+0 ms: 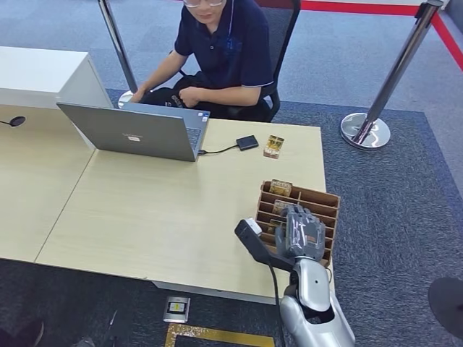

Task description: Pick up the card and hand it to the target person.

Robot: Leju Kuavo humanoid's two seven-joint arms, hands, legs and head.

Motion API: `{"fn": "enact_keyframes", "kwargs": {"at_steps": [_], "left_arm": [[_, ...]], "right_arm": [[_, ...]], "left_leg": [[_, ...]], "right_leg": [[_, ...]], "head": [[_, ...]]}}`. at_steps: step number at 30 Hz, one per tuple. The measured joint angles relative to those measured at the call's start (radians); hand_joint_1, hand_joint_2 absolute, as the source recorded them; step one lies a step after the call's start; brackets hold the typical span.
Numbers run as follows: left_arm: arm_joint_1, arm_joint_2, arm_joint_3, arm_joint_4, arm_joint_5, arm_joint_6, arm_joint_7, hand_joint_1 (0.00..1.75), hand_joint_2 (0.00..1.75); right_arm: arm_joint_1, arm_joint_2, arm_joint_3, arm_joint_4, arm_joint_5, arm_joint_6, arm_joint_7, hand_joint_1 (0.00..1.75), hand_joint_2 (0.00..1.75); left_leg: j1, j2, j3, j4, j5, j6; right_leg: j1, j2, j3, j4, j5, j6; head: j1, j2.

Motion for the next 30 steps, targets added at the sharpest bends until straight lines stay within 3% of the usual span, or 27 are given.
{"fn": "enact_keyframes", "kwargs": {"at_steps": [23, 27, 30], "left_arm": [[0.000, 0.000, 0.000, 0.000, -0.004, -0.004, 0.000, 0.00, 0.00], [-0.001, 0.000, -0.001, 0.000, -0.006, -0.005, 0.000, 0.00, 0.00], [-0.001, 0.000, -0.001, 0.000, -0.008, -0.006, 0.000, 0.00, 0.00]], "right_arm": [[-0.007, 0.030, -0.002, 0.068, 0.016, -0.028, -0.005, 0.89, 1.75], [-0.007, 0.030, -0.002, 0.075, 0.017, -0.033, 0.001, 0.95, 1.75], [-0.007, 0.030, -0.002, 0.078, 0.018, -0.034, 0.003, 1.11, 1.75]], "left_leg": [[0.000, 0.000, 0.000, 0.000, 0.000, 0.000], [0.000, 0.000, 0.001, 0.000, 0.000, 0.000], [0.000, 0.000, 0.001, 0.000, 0.000, 0.000]], "right_leg": [[0.000, 0.000, 0.000, 0.000, 0.000, 0.000], [0.000, 0.000, 0.000, 0.000, 0.000, 0.000], [0.000, 0.000, 0.000, 0.000, 0.000, 0.000]], "head": [[0.000, 0.000], [0.000, 0.000], [0.000, 0.000]]}}
